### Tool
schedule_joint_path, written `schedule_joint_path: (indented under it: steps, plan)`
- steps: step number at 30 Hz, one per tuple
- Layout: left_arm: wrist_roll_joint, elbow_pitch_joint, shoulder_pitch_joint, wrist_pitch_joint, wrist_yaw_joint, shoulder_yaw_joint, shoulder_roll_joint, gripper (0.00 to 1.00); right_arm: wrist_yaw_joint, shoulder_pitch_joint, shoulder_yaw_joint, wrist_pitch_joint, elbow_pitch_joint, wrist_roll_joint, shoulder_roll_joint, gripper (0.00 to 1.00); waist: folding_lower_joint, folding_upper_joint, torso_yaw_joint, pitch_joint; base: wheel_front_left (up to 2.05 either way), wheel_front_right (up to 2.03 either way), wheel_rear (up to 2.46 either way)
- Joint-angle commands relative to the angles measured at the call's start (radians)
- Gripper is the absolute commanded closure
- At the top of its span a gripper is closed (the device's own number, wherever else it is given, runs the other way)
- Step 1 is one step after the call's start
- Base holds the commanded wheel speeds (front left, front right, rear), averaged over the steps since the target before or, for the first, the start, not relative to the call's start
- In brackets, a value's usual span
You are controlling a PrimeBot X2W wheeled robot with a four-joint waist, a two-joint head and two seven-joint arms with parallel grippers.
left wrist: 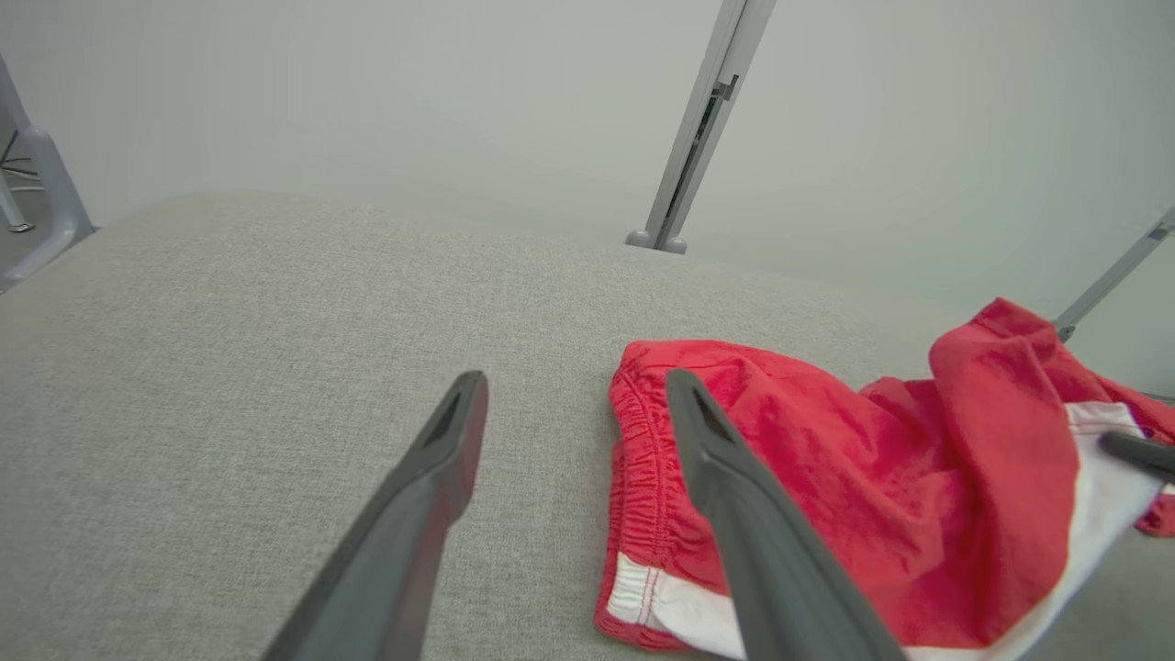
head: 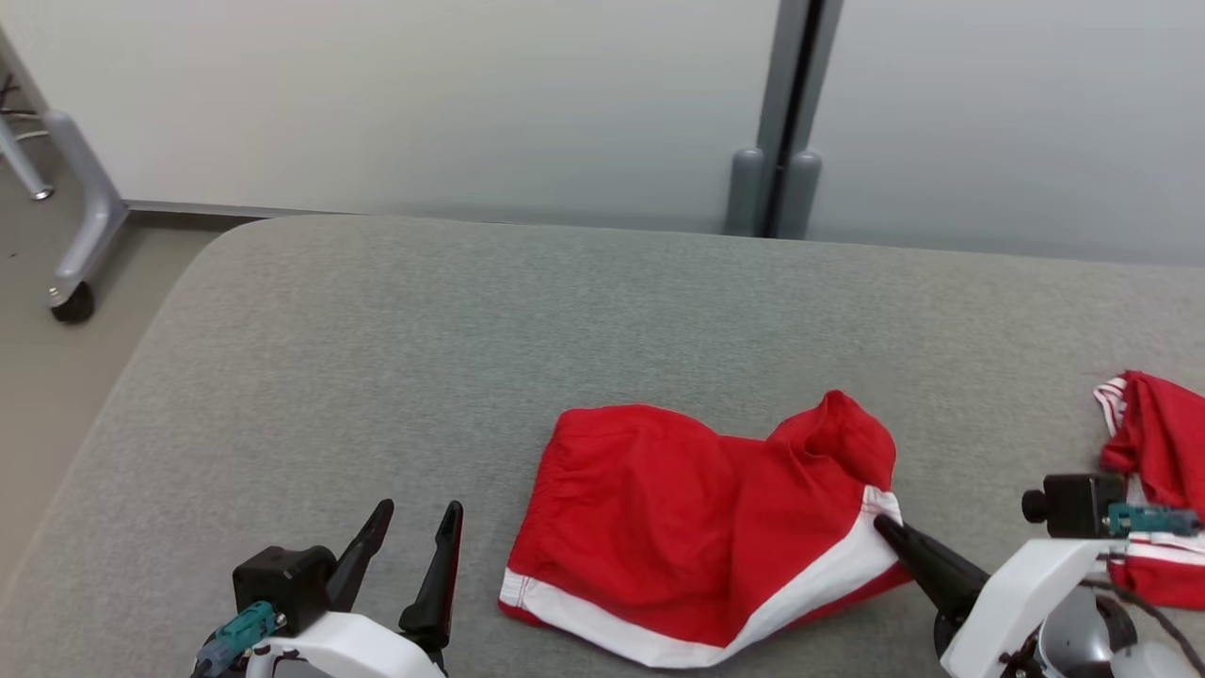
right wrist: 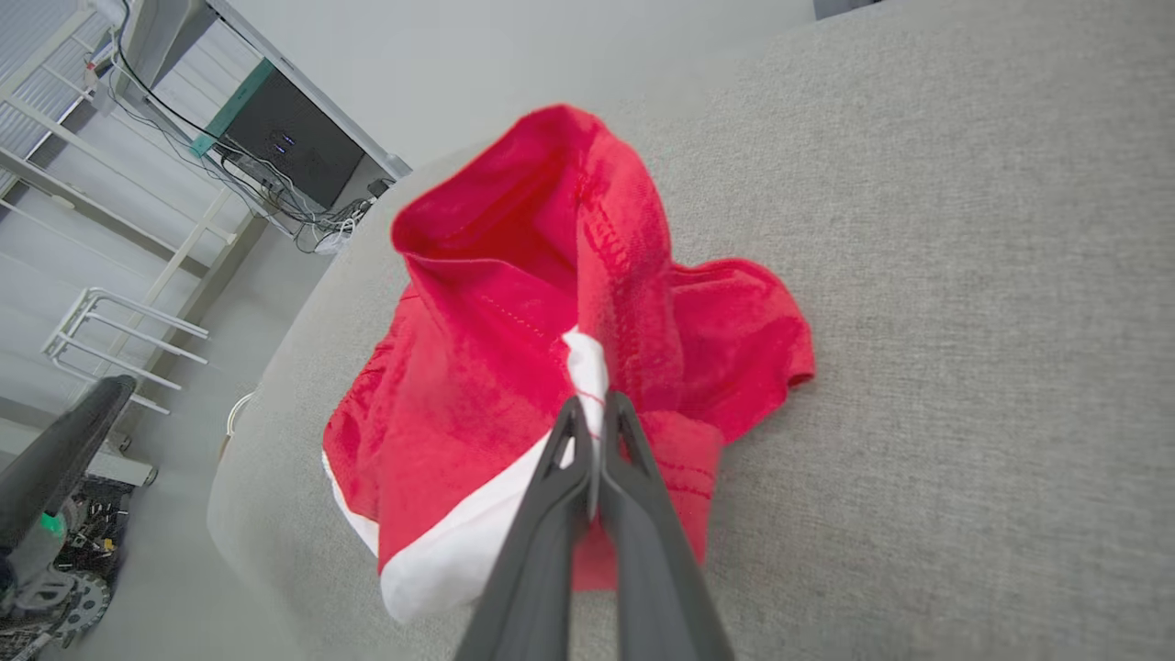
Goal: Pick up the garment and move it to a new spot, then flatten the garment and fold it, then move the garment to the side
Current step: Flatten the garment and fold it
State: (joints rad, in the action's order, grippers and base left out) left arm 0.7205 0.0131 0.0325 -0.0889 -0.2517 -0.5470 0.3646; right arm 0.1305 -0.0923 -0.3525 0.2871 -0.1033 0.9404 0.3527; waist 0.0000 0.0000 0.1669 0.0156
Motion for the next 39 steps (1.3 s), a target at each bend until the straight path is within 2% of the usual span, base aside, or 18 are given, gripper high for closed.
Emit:
schedule_joint_path:
  steps: [1,7,10,12,13,14,15,16,22,27,39]
  plan:
    - [-0.007,0.002,0.005,-0.001,-0.005,0.003,0.007,0.00,0.001,0.014,0.007,0.002,0.006,-0.003,-0.002,1.00,0.0000,0.0000,-0.023,0.008,0.00,0.00,0.00]
    - [-0.008,0.014,0.019,0.005,-0.009,0.006,0.017,0.00,0.001,0.093,0.061,-0.005,0.032,-0.029,-0.057,0.97,0.0000,0.0000,-0.076,0.023,0.00,0.00,0.00]
    - [-0.009,0.018,0.019,0.010,-0.011,0.005,0.021,0.00,0.001,0.129,0.089,-0.006,0.047,-0.039,-0.082,0.87,0.0000,0.0000,-0.102,0.034,0.00,0.00,0.00]
    - [-0.010,0.018,0.022,0.013,-0.010,0.004,0.022,0.00,0.001,0.148,0.109,-0.002,0.052,-0.047,-0.092,0.76,0.0000,0.0000,-0.117,0.040,0.00,0.00,0.00]
    - [-0.010,0.018,0.023,0.013,-0.011,0.004,0.022,0.00,0.001,0.157,0.118,0.002,0.051,-0.053,-0.095,0.66,0.0000,0.0000,-0.125,0.042,0.00,0.00,0.00]
    - [-0.011,0.019,0.026,0.012,-0.012,0.003,0.022,0.00,0.001,0.165,0.124,0.005,0.049,-0.060,-0.099,0.51,0.0000,0.0000,-0.131,0.045,0.00,0.00,0.00]
    - [-0.012,0.019,0.029,0.013,-0.013,0.003,0.023,0.00,0.001,0.170,0.133,0.010,0.045,-0.067,-0.103,0.09,0.0000,0.0000,-0.138,0.048,0.00,0.00,0.00]
    - [-0.012,0.019,0.032,0.014,-0.013,0.003,0.024,0.00,0.001,0.175,0.143,0.014,0.038,-0.078,-0.106,0.00,0.0000,0.0000,-0.143,0.049,0.00,0.00,0.00]
    - [-0.010,0.018,0.037,0.016,-0.016,0.004,0.026,0.00,0.001,0.184,0.200,0.035,0.035,-0.142,-0.125,0.00,0.0000,0.0000,-0.166,0.048,0.00,0.00,0.00]
    - [-0.013,0.024,0.032,0.002,-0.022,0.013,0.031,0.00,0.001,0.182,0.268,0.028,0.083,-0.183,-0.127,0.00,0.0000,0.0000,-0.167,0.027,0.00,0.00,0.00]
    - [-0.046,0.113,0.017,-0.094,-0.052,0.077,0.069,0.00,0.001,0.102,0.335,-0.203,0.264,-0.301,-0.154,0.00,0.0000,0.0000,-0.159,-0.021,0.00,0.00,0.00]
